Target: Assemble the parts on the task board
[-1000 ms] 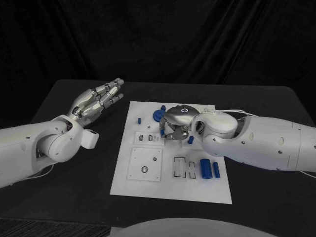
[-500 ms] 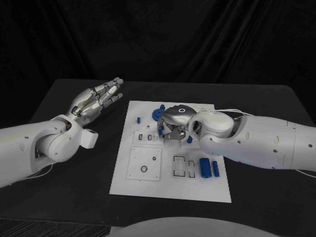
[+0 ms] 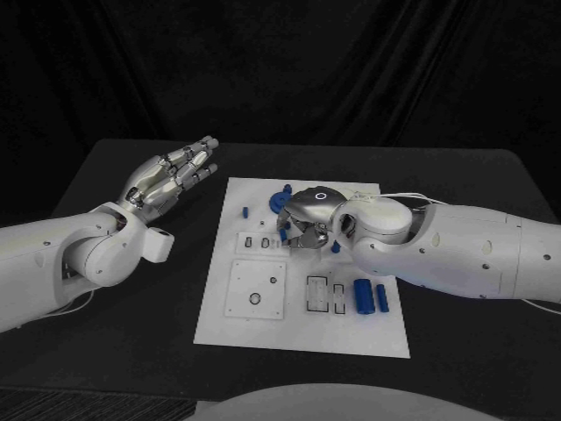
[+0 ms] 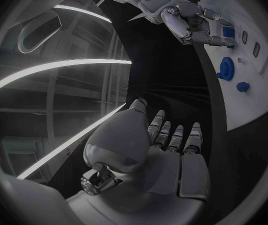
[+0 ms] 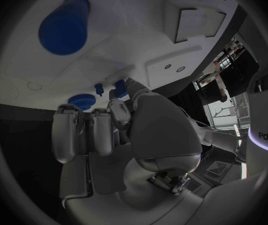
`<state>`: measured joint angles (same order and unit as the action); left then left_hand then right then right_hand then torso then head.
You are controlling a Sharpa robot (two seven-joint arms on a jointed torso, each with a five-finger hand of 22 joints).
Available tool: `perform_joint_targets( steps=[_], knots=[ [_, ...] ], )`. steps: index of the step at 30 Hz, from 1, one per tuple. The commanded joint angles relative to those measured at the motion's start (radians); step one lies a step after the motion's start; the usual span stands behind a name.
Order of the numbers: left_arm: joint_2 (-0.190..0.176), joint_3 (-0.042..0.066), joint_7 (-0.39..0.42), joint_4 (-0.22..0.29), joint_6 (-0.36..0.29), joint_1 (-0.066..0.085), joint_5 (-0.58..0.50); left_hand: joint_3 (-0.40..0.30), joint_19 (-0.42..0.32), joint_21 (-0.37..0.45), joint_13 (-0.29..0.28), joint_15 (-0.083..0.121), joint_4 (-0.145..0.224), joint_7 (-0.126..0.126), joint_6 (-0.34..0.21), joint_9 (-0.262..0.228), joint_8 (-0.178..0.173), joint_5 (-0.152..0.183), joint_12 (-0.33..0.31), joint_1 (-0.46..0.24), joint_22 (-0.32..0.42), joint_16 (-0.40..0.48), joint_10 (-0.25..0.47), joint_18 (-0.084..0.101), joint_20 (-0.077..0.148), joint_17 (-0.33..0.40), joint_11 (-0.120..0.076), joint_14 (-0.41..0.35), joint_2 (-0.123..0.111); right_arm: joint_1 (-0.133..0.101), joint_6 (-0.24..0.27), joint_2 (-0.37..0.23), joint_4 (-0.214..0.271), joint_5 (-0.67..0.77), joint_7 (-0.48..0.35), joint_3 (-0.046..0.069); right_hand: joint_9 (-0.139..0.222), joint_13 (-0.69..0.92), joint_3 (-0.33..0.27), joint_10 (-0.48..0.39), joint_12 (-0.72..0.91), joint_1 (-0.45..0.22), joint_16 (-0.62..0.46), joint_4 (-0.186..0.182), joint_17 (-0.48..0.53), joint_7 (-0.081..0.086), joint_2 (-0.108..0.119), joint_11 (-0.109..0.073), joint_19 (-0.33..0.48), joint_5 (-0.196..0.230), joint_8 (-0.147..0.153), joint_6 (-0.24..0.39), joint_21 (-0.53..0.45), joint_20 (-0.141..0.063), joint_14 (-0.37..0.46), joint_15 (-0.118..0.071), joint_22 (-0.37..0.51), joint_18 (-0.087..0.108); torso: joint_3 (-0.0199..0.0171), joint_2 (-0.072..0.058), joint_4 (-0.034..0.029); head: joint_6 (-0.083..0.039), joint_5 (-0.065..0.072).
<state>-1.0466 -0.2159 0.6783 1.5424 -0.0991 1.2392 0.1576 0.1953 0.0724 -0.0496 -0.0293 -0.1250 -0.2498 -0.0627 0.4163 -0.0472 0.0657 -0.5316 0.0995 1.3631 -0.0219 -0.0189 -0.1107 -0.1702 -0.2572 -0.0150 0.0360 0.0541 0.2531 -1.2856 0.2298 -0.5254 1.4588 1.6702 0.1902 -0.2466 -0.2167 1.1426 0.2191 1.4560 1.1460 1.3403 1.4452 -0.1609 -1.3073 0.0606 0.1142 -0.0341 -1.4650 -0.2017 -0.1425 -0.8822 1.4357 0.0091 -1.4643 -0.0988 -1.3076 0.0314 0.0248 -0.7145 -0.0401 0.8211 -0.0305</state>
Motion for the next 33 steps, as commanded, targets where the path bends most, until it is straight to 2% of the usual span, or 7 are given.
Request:
perform_joint_targets(
  steps=[1, 11, 19, 21, 25, 31, 33],
  knots=[
    [0.002, 0.001, 0.023, 0.0, 0.011, 0.003, -0.001, -0.006, 0.0, -0.003, 0.0, 0.0, 0.002, -0.005, 0.0, 0.0, 0.002, -0.006, 0.005, 0.009, -0.001, 0.0, 0.0, -0.012, -0.007, 0.0, 0.007, 0.003, -0.002, 0.003, -0.012, 0.001, 0.0, 0.003, 0.014, 0.0, 0.003, 0.428, -0.004, 0.115, 0.425, -0.006, 0.005, 0.006, -0.037, -0.001, 0.002, -0.003, -0.05, 0.011, 0.007, 0.01, -0.003, 0.008, -0.068, 0.002, -0.222, 0.0, -0.0001, 0.0, 0.0001, 0.001, -0.001],
    [0.003, 0.001, 0.023, -0.002, 0.008, 0.003, -0.001, -0.006, 0.0, -0.003, 0.0, 0.0, 0.002, -0.005, 0.0, 0.0, 0.002, -0.006, 0.005, 0.009, -0.001, 0.0, 0.001, -0.012, -0.007, 0.0, 0.007, 0.002, -0.002, 0.003, 0.027, -0.011, 0.006, 0.003, -0.001, 0.001, 0.043, 0.421, -0.041, 0.111, 0.417, -0.042, 0.005, -0.029, -0.033, -0.014, 0.028, -0.013, -0.05, 0.145, 0.055, 0.112, -0.003, 0.002, -0.067, -0.005, -0.221, 0.0, -0.0006, 0.0, 0.0004, 0.003, 0.0],
    [-0.006, 0.001, 0.02, 0.012, -0.017, 0.003, -0.001, 0.001, 0.013, -0.012, 0.0, -0.003, -0.006, -0.01, -0.008, 0.0, 0.0, 0.02, 0.006, 0.003, -0.004, -0.002, 0.005, -0.013, -0.012, -0.002, 0.013, 0.011, -0.013, -0.036, 0.19, -0.07, 0.057, 0.003, -0.048, 0.001, 0.064, 0.419, -0.127, 0.11, 0.415, -0.076, 0.007, -0.126, -0.035, -0.015, 0.038, -0.015, -0.05, 0.151, 0.049, 0.122, -0.001, -0.002, -0.068, -0.007, -0.222, 0.0, -0.0008, 0.0, 0.0007, -0.003, -0.002],
    [-0.01, 0.001, 0.023, 0.015, -0.026, 0.003, -0.001, 0.013, 0.019, -0.015, 0.0, -0.003, -0.029, -0.013, -0.004, 0.0, 0.002, 0.068, 0.011, -0.012, -0.005, -0.002, 0.003, -0.012, -0.015, -0.002, 0.016, 0.014, -0.018, -0.058, 0.234, -0.092, 0.077, 0.003, -0.058, 0.001, 0.066, 0.415, -0.14, 0.108, 0.411, -0.093, 0.006, -0.132, -0.031, -0.015, 0.035, -0.014, -0.049, 0.152, 0.046, 0.119, -0.004, -0.002, -0.067, -0.007, -0.221, 0.0, -0.0006, 0.001, 0.0004, -0.001, -0.003],
    [-0.016, 0.001, 0.031, 0.025, -0.048, 0.003, -0.001, 0.133, 0.085, -0.055, -0.009, -0.01, -0.04, -0.024, 0.008, -0.003, 0.004, 0.48, 0.046, -0.186, -0.019, -0.022, -0.035, -0.014, -0.017, -0.015, 0.032, 0.072, -0.056, -0.106, 0.307, -0.158, 0.134, 0.003, -0.064, 0.001, 0.071, 0.404, -0.165, 0.102, 0.398, -0.131, 0.001, -0.134, -0.023, -0.015, 0.032, -0.014, -0.044, 0.152, 0.042, 0.116, -0.014, -0.002, -0.065, -0.007, -0.218, 0.003, -0.0008, 0.001, 0.0004, 0.0, -0.004],
    [-0.024, 0.001, 0.042, 0.033, -0.134, 0.003, 0.04, 0.094, 0.397, -0.24, -0.06, -0.024, -0.041, -0.031, 0.087, -0.012, 0.026, 0.48, 0.262, -0.188, -0.09, -0.203, -0.26, -0.014, -0.013, -0.089, 0.1, 0.418, -0.166, -0.174, 0.341, -0.276, 0.201, 0.003, -0.046, 0.001, 0.069, 0.36, -0.172, 0.079, 0.35, -0.225, -0.026, -0.127, 0.02, -0.013, -0.055, -0.011, -0.013, 0.133, 0.009, 0.058, -0.087, 0.001, -0.053, -0.003, -0.195, 0.019, -0.0004, 0.003, 0.0011, -0.01, -0.01],
    [-0.024, 0.001, 0.044, 0.029, -0.175, 0.004, 0.098, 0.026, 0.509, -0.306, -0.09, -0.034, -0.043, -0.037, 0.167, -0.022, 0.05, 0.48, 0.338, -0.213, -0.118, -0.297, -0.343, -0.006, -0.019, -0.127, 0.131, 0.541, -0.243, -0.186, 0.328, -0.308, 0.208, 0.003, -0.033, 0.001, 0.067, 0.294, -0.186, 0.04, 0.272, -0.312, -0.093, -0.131, 0.116, -0.013, -0.096, -0.012, 0.027, -0.003, 0.0, 0.022, -0.181, 0.002, -0.026, 0.001, -0.166, 0.038, -0.0004, 0.003, 0.0016, -0.014, -0.008]
  ],
)
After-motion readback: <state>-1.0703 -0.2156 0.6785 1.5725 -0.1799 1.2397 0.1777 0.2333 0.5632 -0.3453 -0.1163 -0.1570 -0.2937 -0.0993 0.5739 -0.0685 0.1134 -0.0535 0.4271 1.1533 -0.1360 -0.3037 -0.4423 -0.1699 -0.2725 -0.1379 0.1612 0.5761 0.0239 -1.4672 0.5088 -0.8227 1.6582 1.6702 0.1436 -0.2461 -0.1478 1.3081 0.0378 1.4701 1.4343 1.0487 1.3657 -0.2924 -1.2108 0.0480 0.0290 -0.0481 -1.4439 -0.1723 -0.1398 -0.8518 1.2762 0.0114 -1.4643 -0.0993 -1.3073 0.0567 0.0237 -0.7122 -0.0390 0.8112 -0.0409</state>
